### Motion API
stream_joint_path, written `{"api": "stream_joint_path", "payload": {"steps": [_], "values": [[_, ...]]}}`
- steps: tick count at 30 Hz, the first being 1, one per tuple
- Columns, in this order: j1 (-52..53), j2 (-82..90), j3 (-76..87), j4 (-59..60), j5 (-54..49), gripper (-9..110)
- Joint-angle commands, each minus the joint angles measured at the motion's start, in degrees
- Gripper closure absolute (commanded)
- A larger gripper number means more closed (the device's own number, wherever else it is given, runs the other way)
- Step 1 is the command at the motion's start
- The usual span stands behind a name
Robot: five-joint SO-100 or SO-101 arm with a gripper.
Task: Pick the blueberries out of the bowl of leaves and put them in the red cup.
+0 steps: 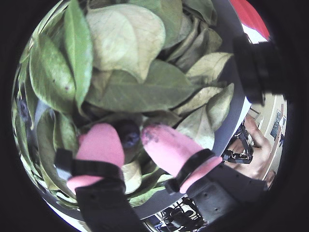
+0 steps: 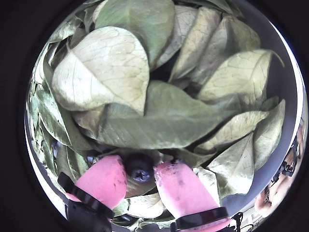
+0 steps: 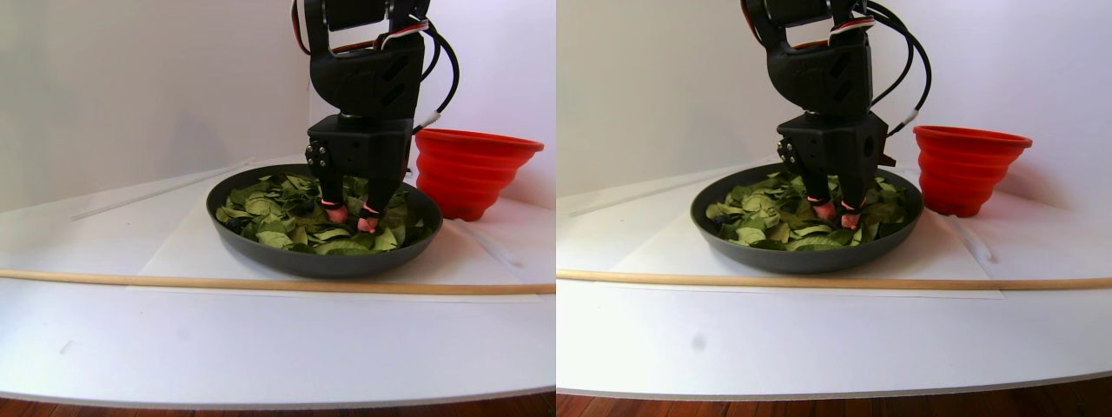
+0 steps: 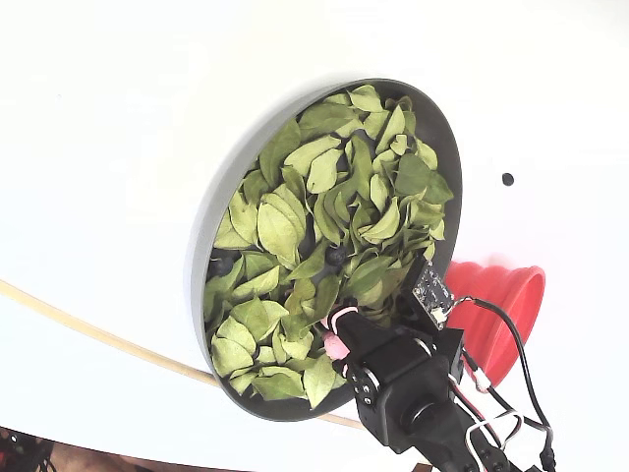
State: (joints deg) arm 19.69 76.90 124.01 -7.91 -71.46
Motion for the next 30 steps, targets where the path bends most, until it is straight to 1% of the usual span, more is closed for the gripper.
{"api": "stream_joint_path", "payload": {"steps": [1, 13, 30], "values": [[0.0, 0.6, -0.5, -0.5, 0.3, 91], [-0.4, 4.9, -0.9, -0.4, -1.6, 92], [-1.0, 10.9, -2.2, 4.0, -3.3, 92]]}}
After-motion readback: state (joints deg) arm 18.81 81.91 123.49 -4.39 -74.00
